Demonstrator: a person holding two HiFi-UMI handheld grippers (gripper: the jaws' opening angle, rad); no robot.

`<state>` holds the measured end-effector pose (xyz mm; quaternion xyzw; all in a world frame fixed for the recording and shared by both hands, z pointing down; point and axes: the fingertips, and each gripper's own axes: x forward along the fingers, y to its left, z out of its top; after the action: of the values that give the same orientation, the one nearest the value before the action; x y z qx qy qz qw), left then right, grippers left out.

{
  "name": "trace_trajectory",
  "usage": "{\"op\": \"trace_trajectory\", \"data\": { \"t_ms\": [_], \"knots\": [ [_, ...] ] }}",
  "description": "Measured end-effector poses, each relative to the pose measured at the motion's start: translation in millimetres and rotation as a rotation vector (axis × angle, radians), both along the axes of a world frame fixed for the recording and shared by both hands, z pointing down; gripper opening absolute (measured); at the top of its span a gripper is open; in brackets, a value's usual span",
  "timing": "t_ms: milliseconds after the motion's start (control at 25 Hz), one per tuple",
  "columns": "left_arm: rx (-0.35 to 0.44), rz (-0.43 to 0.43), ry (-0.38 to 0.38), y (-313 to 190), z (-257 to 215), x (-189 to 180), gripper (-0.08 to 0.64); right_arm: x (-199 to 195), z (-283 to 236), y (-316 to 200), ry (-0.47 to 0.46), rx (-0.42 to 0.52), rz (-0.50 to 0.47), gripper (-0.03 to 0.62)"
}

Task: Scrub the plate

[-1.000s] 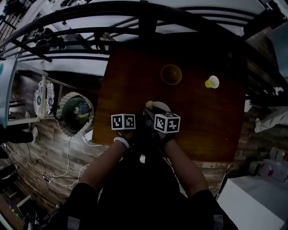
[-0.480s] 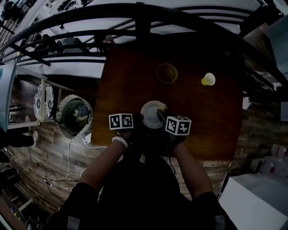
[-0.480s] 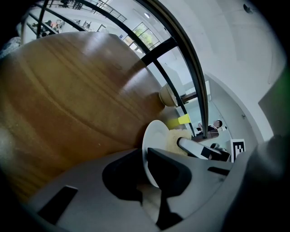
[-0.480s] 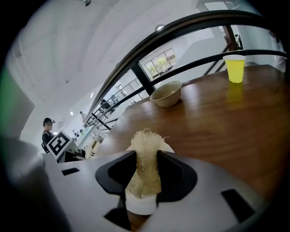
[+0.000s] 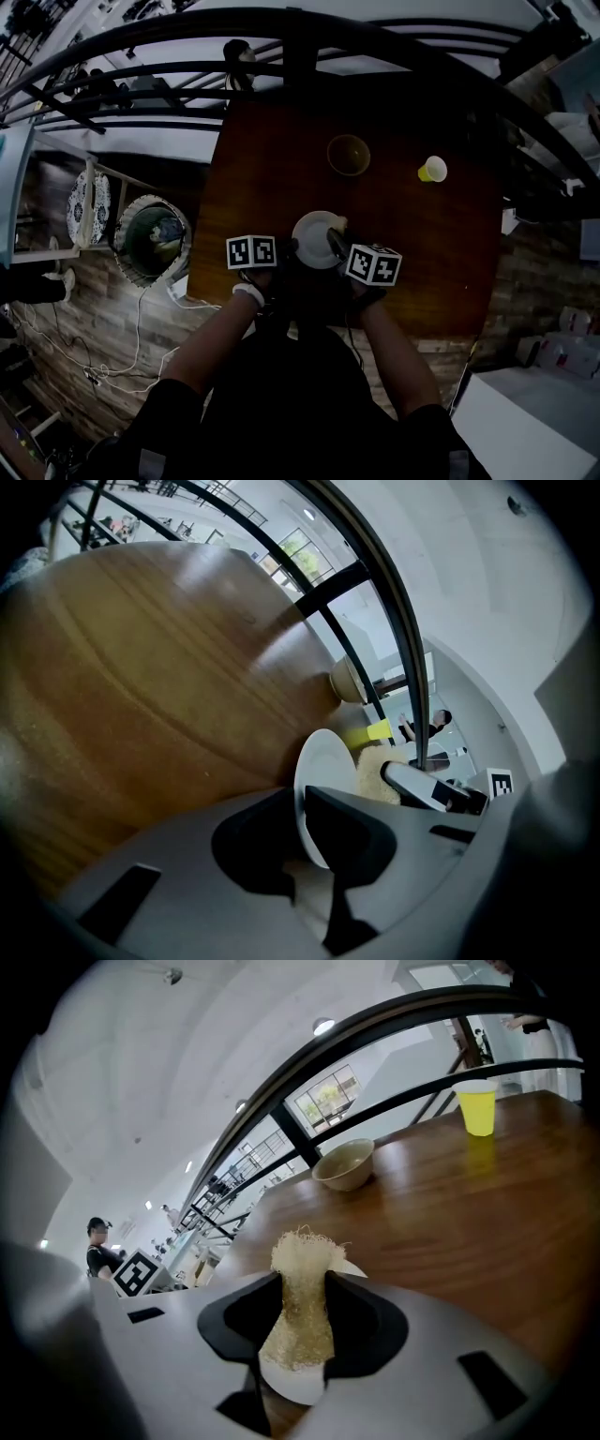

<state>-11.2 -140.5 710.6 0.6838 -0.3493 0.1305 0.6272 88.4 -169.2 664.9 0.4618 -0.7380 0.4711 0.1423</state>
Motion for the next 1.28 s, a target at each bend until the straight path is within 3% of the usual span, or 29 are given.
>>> {"op": "trace_trajectory", "data": {
  "t_ms": [280,480,680,1080,1280],
  "knots": [
    [-0.001,0.013,0.022,-0.9,-1.3,-2.5,0.048,-77.4,3.0,3.8,-0.059,-0.013,-0.192,0.149],
    [0.000,0.028,0.013,0.1,-0.1,-3.0,0.048,-92.7,15.7,6.1,-0.110,-0.061,-0.195,0.149],
    [0.013,0.017,-0.006,1.6,0.8,-1.6,0.048,-69.9,22.6,13.2,-0.076,-0.084,-0.184,0.149],
    [0.020,0.004,-0.018,5.7,-1.3,-2.1,0.049,20.0,15.7,21.2,-0.012,-0.066,-0.004,0.149],
    [0.024,0.007,-0.025,5.8,-3.0,-0.2,0.049,31.5,4.2,19.6,0.038,-0.031,0.006,0.149]
  ]
}}
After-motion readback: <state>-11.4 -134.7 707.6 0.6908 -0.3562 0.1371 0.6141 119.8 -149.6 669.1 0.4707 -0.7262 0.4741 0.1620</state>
